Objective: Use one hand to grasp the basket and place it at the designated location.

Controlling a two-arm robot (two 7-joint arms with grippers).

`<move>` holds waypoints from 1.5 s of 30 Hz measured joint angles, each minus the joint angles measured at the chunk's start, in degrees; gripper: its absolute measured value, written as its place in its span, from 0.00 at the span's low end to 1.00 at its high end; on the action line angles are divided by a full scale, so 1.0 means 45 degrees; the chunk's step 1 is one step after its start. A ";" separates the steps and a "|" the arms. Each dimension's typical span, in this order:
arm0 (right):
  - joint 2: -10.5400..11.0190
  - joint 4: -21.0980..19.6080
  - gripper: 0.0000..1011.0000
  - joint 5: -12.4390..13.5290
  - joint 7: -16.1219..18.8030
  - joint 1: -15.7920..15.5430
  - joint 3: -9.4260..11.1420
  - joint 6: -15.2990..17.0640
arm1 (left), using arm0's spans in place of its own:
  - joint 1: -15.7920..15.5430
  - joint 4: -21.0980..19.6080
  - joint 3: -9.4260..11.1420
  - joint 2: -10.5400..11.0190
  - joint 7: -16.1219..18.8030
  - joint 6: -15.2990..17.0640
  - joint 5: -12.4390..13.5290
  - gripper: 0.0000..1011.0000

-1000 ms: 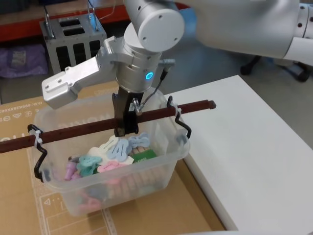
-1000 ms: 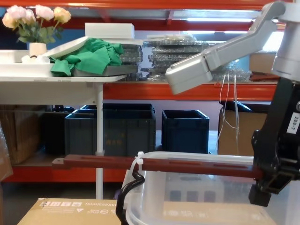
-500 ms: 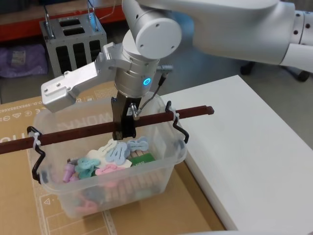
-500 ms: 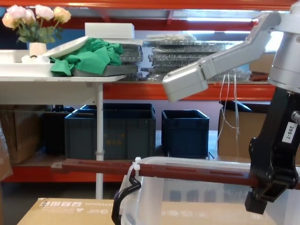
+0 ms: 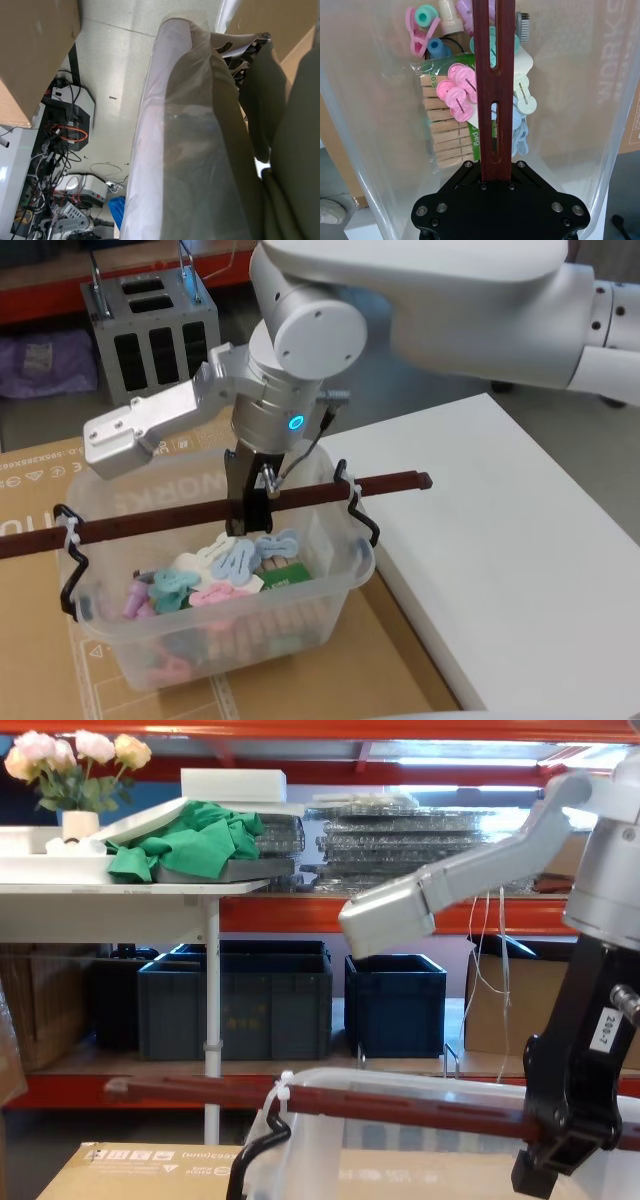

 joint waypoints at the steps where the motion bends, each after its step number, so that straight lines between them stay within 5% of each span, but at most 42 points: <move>1: -0.0022 0.0008 0.00 -0.0099 -0.0042 -0.0066 0.0000 0.0007 | 0.0000 0.0000 0.0000 0.0000 0.0000 0.0000 0.0000 0.00; 45: -0.0699 0.0522 0.00 -0.0553 0.0068 -0.0429 -0.0398 -0.0185 | 0.0000 0.0000 0.0000 0.0000 0.0000 0.0001 0.0000 0.00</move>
